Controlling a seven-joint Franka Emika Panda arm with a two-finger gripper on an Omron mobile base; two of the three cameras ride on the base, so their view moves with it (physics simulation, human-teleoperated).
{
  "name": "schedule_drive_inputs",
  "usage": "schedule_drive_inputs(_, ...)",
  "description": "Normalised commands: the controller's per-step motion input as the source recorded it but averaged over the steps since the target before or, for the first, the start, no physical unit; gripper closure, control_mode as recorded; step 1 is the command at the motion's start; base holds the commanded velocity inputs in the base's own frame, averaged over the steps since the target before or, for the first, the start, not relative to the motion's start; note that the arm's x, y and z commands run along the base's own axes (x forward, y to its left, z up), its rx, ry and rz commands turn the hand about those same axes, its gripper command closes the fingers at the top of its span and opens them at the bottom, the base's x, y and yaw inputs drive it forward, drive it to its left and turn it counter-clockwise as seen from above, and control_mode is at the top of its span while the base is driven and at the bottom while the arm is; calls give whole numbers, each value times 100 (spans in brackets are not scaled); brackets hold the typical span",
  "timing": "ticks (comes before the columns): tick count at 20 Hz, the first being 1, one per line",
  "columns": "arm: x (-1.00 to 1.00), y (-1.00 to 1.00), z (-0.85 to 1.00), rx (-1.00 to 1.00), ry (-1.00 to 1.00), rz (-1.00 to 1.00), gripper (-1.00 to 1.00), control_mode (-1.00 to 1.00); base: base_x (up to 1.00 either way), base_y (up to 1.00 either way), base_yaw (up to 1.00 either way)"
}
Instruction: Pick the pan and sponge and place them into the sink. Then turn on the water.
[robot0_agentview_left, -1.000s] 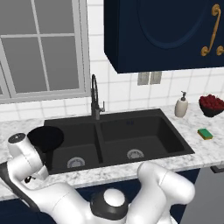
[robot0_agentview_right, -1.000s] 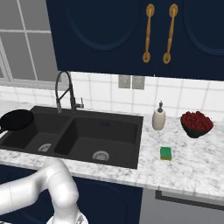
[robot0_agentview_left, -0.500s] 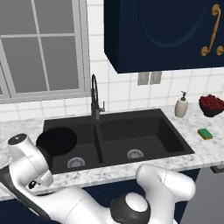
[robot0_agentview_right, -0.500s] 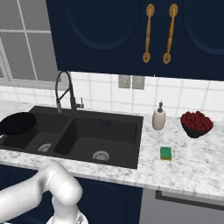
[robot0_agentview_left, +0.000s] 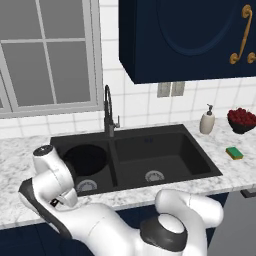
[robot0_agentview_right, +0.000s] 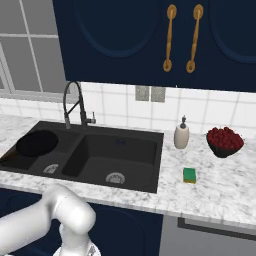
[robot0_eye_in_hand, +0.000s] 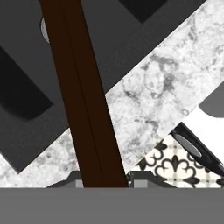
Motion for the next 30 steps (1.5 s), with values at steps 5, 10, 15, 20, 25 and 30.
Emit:
schedule_drive_inputs(5, 71, -7, 8, 4, 0, -4, 100, -100, 0, 0, 0)
schedule_drive_inputs(10, 45, 0, 23, 4, 11, -11, 100, -100, 0, 0, 0)
schedule_drive_inputs(15, 26, -16, 9, 0, 25, -14, 100, -100, 0, 0, 0)
schedule_drive_inputs(20, 38, -22, -8, -11, 13, -4, 100, -100, 0, 0, 0)
schedule_drive_inputs(25, 46, -9, -22, -11, 2, 0, 100, -100, 0, 0, 0)
schedule_drive_inputs(30, 36, 17, -15, 1, -3, 10, 100, -100, 0, 0, 0)
